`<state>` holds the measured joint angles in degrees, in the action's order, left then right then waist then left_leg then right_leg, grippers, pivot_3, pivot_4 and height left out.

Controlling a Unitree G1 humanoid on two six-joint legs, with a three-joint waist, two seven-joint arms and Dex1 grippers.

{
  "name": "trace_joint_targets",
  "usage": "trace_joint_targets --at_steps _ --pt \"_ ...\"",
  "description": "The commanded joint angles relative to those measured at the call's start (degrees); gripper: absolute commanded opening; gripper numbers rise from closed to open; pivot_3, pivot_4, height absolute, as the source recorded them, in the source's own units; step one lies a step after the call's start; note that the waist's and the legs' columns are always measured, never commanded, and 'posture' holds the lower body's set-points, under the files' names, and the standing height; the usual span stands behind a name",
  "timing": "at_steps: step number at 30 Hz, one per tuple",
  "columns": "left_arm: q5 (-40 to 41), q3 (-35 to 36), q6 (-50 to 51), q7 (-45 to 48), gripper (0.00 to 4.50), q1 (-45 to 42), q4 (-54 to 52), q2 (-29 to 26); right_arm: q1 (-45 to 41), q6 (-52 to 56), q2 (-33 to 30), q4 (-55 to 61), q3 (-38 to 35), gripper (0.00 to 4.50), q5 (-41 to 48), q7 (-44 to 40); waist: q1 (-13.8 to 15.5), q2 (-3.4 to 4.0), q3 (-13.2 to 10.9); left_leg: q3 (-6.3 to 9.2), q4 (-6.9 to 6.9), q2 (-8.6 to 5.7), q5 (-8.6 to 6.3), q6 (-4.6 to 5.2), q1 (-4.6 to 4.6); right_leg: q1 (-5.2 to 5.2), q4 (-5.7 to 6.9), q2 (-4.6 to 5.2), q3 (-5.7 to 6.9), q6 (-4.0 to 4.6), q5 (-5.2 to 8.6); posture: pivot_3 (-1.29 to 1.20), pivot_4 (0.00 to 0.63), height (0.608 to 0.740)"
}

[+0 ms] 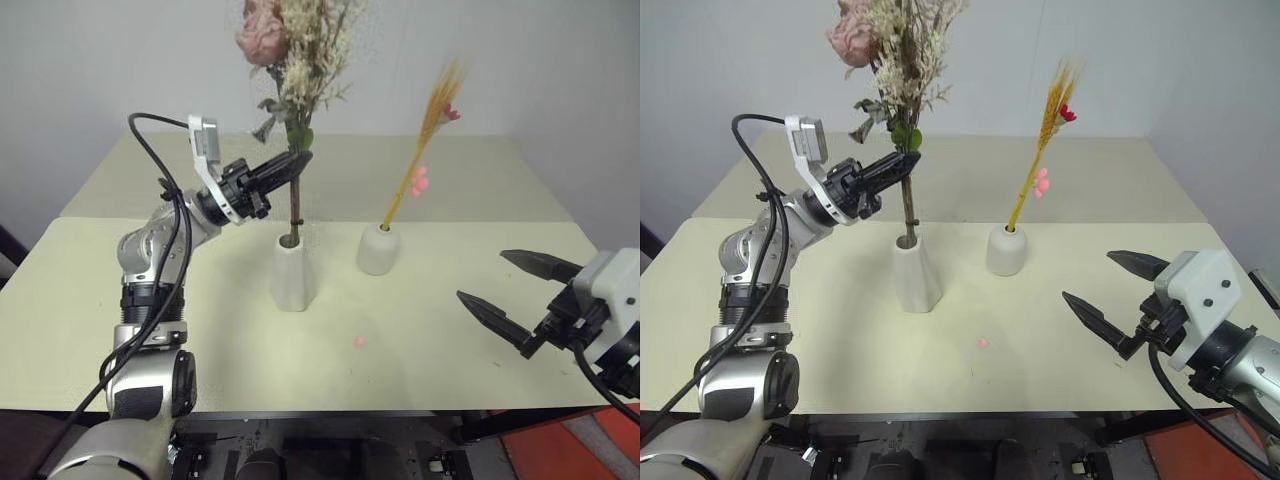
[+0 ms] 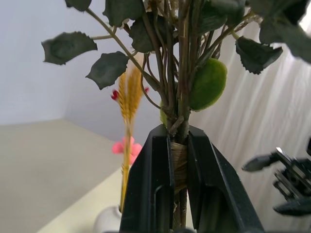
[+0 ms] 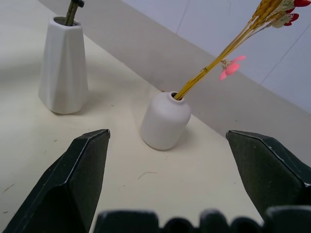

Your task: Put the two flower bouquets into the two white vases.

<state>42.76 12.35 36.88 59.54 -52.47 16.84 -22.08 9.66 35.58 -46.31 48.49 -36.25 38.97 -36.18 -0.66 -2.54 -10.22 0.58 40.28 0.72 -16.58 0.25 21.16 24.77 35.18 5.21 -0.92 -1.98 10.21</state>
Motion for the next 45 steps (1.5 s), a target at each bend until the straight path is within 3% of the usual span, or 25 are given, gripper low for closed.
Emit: trace_joint_targets --at_steps 1,38,45 --pt "-0.24 -0.3 -2.68 1.2 0.12 -0.05 -3.45 -0.22 -0.22 -1.99 0.07 0.96 -0.3 4.5 -0.48 0.19 0.02 0.0 0.0 0.0 0.0 0.0 0.0 0.0 0.0 0.0 0.0 0.0 0.0 0.0 0.0 0.0 0.15 0.74" --pt "-4.23 -2.87 -9.04 4.26 0.12 6.12 -5.63 -1.45 -0.67 -4.78 1.4 -0.43 3.41 4.5 -5.09 0.61 0.04 0.0 0.0 0.04 -0.01 0.0 0.0 0.01 -0.03 -0.11 -0.1 0.0 0.04 0.0 0.0 0.0 0.15 0.74" --pt "-4.41 -3.27 -8.99 6.09 2.29 7.41 -7.06 -3.44 -0.64 -5.67 1.62 -0.71 3.7 4.5 -5.67 0.11 -0.08 0.0 0.0 0.04 -0.01 0.01 -0.01 0.01 -0.05 -0.11 -0.1 -0.01 0.05 0.0 0.0 0.0 0.15 0.74"
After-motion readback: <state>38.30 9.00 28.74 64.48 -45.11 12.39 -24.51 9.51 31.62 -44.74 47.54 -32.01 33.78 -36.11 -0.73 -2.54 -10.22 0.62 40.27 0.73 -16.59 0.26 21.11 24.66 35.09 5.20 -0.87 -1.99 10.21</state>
